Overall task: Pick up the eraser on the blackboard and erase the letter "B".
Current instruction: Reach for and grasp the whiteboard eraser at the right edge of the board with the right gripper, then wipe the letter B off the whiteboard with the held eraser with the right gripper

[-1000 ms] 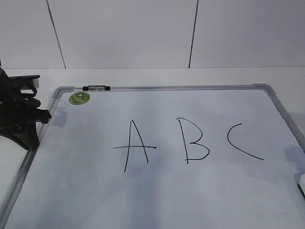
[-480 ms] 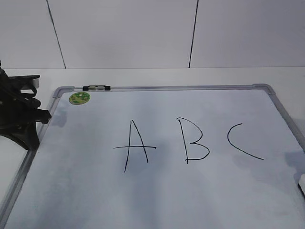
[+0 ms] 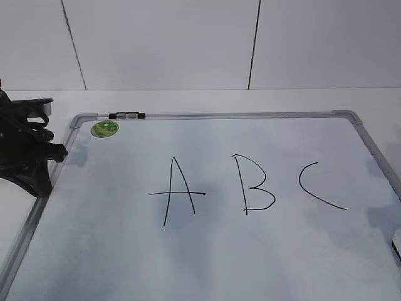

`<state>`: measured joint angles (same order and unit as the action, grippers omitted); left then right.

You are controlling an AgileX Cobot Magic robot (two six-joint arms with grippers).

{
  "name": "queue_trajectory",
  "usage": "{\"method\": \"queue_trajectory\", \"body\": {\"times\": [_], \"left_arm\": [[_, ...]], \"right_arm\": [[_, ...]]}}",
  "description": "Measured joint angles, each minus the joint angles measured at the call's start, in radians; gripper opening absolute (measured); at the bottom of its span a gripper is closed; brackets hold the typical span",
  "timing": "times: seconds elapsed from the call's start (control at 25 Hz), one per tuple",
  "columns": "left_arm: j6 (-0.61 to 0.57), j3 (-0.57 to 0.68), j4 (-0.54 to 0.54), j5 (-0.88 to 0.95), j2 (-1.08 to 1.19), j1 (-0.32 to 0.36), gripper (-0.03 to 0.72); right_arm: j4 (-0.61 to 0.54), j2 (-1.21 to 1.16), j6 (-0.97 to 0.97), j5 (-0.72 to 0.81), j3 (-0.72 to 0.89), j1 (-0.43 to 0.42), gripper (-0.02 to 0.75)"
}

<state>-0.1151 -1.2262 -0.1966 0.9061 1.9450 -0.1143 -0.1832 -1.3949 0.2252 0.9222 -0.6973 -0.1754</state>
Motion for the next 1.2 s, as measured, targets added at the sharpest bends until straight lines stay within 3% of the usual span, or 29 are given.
{"method": "queue_trajectory", "body": {"times": [0.92, 1.2], "left_arm": [[0.0, 0.0, -0.002, -0.004, 0.0, 0.0, 0.052], [0.0, 0.0, -0.002, -0.006, 0.0, 0.0, 0.052]], "right_arm": [[0.025, -0.107, -0.069, 0.022, -0.006, 0.007, 0.668], [0.04, -0.112, -0.069, 0.032, -0.006, 0.008, 0.59]]}}
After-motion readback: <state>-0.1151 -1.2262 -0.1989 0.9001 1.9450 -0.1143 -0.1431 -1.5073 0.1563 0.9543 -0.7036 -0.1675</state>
